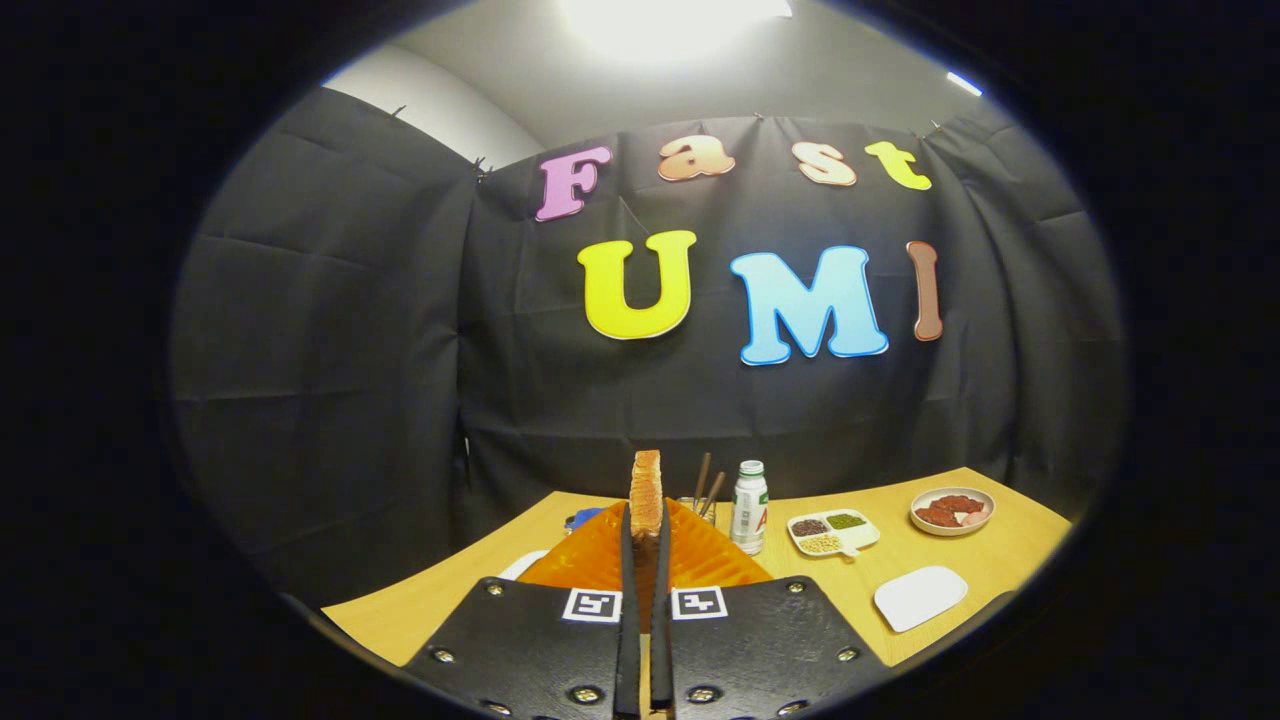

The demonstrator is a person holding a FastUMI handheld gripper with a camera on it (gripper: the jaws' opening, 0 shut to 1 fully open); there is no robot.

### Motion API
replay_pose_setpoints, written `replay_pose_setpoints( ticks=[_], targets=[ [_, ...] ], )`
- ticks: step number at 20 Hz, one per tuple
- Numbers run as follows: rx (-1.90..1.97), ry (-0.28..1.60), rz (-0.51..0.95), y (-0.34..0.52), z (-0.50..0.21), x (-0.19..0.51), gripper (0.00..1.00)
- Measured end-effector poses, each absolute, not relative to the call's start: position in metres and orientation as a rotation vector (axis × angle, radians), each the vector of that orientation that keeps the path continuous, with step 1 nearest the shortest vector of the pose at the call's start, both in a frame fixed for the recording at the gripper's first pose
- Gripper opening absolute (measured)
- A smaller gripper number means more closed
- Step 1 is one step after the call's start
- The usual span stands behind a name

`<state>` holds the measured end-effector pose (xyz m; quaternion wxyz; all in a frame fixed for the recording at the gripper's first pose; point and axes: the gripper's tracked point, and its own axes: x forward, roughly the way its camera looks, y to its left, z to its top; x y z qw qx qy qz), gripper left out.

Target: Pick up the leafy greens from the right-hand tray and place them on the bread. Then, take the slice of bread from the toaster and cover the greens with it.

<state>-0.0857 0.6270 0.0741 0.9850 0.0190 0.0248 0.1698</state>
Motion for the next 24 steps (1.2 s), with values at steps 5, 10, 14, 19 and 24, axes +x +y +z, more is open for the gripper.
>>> replay_pose_setpoints(
  ticks=[5, 10, 14, 19, 24],
  targets=[
    [-0.016, 0.06, 0.283, 0.589, 0.053, -0.07, 0.04],
    [-0.01, 0.117, 0.277, 0.57, 0.023, -0.059, 0.04],
    [-0.028, 0.141, 0.285, 0.565, 0.002, -0.053, 0.04],
    [-0.025, 0.18, 0.319, 0.575, -0.023, -0.051, 0.04],
    [0.032, 0.237, 0.336, 0.588, -0.052, -0.05, 0.04]
  ],
)
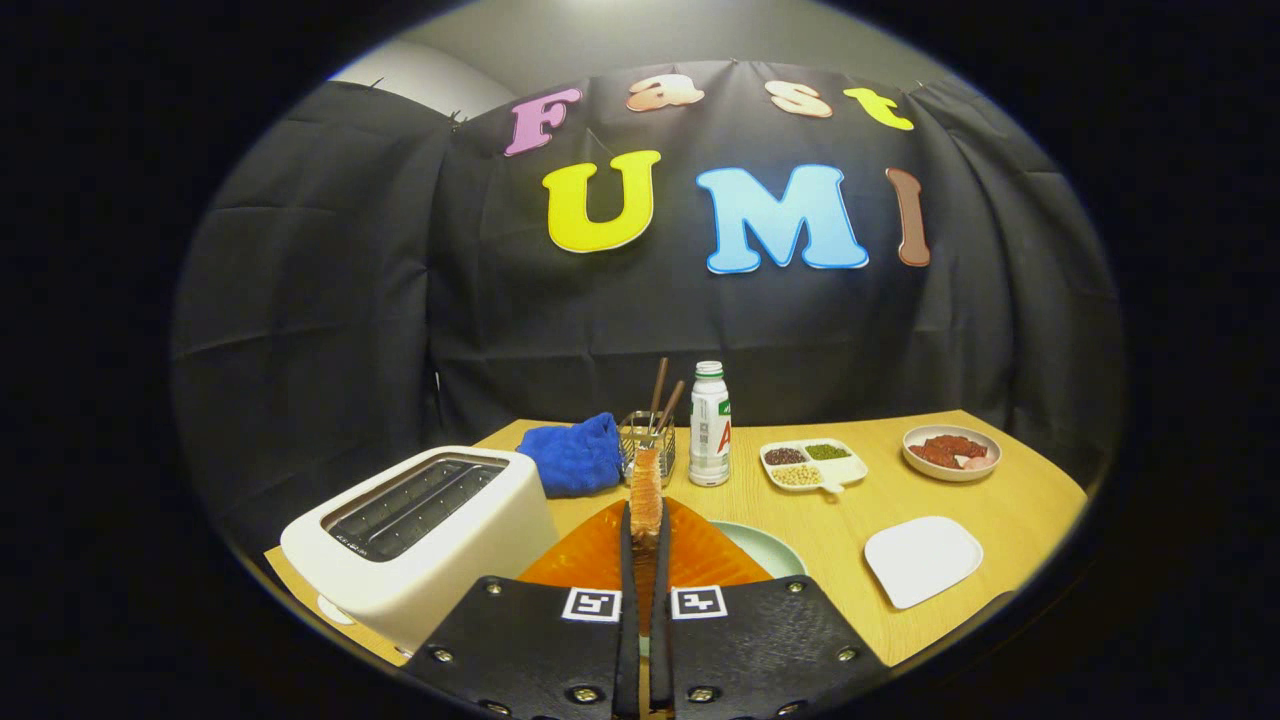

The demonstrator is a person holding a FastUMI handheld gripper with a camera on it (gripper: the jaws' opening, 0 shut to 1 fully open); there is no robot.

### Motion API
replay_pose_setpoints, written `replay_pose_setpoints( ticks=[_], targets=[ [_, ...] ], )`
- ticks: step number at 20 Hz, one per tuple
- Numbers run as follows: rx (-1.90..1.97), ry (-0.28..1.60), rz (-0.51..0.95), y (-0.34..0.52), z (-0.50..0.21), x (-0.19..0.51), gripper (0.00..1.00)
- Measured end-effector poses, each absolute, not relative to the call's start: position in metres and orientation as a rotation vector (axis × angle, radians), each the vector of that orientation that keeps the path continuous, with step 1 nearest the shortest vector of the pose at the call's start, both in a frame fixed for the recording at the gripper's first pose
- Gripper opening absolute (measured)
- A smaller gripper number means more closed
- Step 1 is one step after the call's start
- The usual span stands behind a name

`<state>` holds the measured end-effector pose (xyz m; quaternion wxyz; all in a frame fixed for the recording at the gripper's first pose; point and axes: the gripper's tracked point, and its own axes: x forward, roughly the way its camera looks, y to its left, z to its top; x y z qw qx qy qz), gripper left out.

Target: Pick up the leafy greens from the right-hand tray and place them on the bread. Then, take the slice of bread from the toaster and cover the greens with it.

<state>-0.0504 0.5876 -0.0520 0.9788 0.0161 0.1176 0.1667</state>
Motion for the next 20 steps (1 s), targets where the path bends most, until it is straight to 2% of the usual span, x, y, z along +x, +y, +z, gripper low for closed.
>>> replay_pose_setpoints(
  ticks=[7, 13, 20],
  targets=[
    [0.046, 0.245, 0.367, 0.606, -0.068, -0.045, 0.04],
    [0.078, 0.265, 0.321, 0.583, -0.08, -0.033, 0.04],
    [0.002, 0.274, 0.251, 0.563, -0.096, -0.026, 0.19]
  ],
)
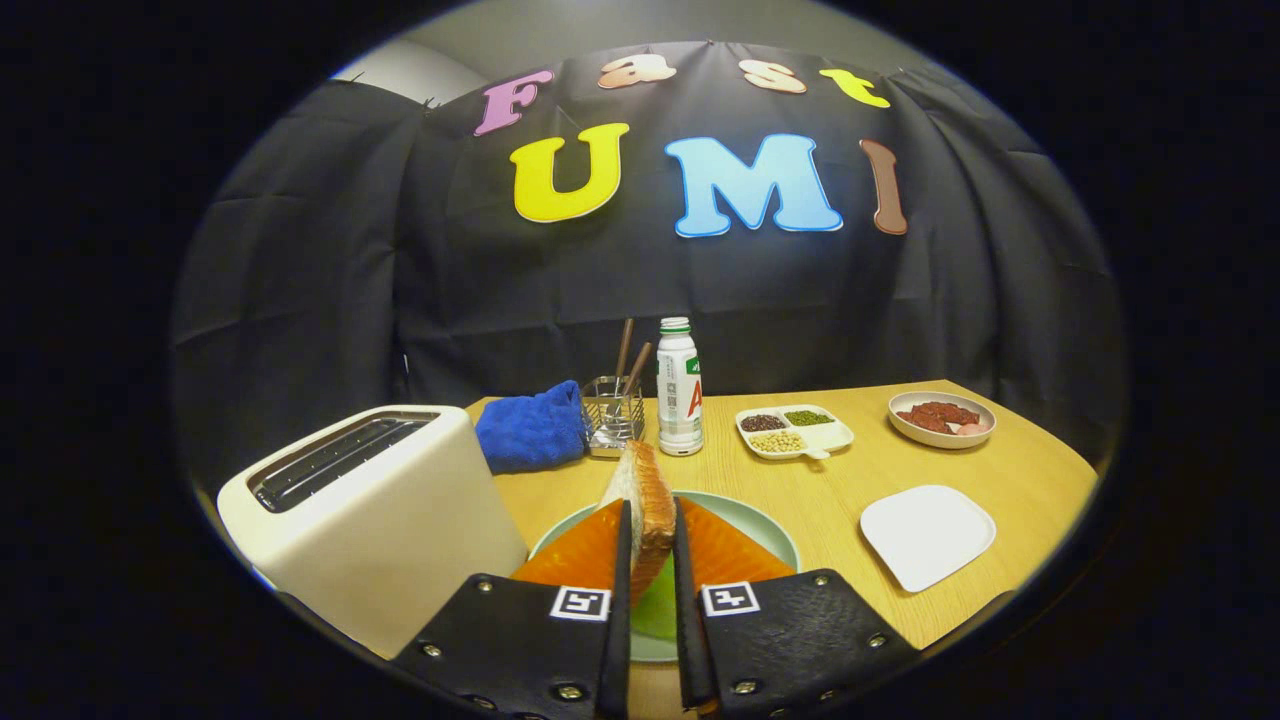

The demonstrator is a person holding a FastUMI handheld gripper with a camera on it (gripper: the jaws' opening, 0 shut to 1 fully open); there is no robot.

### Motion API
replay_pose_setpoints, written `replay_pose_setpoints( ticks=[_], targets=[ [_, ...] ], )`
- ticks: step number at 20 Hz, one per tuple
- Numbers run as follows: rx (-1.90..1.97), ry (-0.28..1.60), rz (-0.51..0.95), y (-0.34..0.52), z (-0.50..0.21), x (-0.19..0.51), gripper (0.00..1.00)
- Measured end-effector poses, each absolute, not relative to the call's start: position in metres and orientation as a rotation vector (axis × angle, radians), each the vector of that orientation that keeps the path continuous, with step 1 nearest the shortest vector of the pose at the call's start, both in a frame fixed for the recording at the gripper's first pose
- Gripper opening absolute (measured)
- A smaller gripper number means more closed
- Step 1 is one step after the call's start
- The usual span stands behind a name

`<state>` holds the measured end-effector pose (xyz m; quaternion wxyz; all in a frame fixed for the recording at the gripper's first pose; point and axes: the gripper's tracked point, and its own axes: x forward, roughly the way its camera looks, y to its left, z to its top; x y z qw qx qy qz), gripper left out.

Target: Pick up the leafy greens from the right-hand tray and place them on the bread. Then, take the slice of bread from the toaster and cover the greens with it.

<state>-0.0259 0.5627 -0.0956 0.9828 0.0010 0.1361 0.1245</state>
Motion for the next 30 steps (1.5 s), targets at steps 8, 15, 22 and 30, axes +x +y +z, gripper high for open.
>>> replay_pose_setpoints(
  ticks=[8, 15, 22, 30],
  targets=[
    [-0.105, 0.24, 0.146, 0.534, -0.1, -0.016, 0.32],
    [-0.17, 0.212, 0.101, 0.522, -0.103, -0.009, 0.43],
    [-0.164, 0.193, 0.115, 0.515, -0.096, -0.012, 0.45],
    [-0.126, 0.158, 0.119, 0.476, -0.072, -0.016, 0.44]
  ],
)
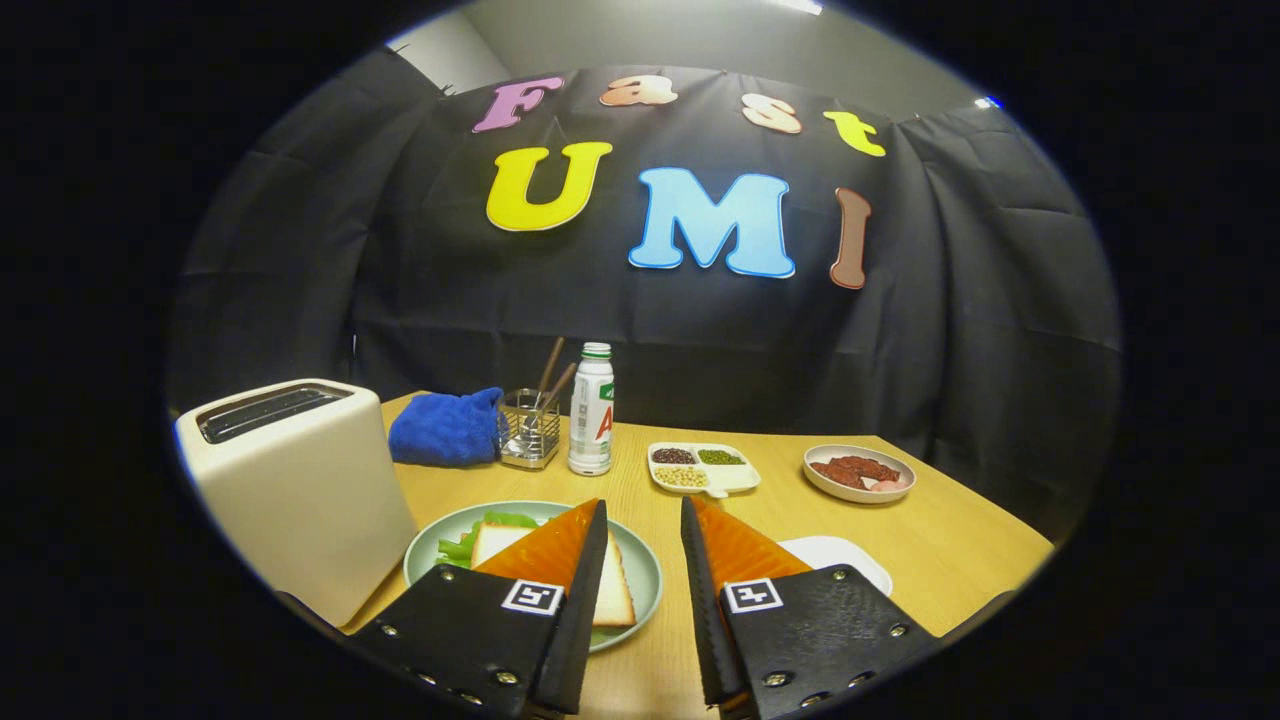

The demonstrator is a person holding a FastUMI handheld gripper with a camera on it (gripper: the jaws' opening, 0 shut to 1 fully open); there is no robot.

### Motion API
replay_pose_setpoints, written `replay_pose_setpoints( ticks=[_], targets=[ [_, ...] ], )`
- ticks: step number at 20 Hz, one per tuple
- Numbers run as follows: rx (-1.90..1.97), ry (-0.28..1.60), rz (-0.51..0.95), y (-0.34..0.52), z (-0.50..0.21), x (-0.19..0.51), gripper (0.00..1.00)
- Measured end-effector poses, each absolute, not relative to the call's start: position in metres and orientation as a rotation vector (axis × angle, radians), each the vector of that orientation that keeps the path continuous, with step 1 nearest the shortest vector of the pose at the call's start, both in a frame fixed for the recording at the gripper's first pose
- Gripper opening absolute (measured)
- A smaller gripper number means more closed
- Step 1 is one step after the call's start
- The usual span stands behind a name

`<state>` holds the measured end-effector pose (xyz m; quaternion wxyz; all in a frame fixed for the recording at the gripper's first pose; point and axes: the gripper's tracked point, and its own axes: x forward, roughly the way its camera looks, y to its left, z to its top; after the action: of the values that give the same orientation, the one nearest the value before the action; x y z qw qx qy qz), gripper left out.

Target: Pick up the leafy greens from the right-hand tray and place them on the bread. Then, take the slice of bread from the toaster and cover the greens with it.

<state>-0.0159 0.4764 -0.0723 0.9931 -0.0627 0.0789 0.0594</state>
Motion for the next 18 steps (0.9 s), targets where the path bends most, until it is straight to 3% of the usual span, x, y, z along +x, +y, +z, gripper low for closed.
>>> replay_pose_setpoints(
  ticks=[10, 14, 18],
  targets=[
    [-0.059, 0.101, 0.021, 0.362, -0.043, -0.01, 0.44],
    [-0.027, 0.095, 0.107, 0.337, -0.049, -0.004, 0.44],
    [-0.043, 0.058, 0.096, 0.279, -0.045, 0.005, 0.44]
  ],
)
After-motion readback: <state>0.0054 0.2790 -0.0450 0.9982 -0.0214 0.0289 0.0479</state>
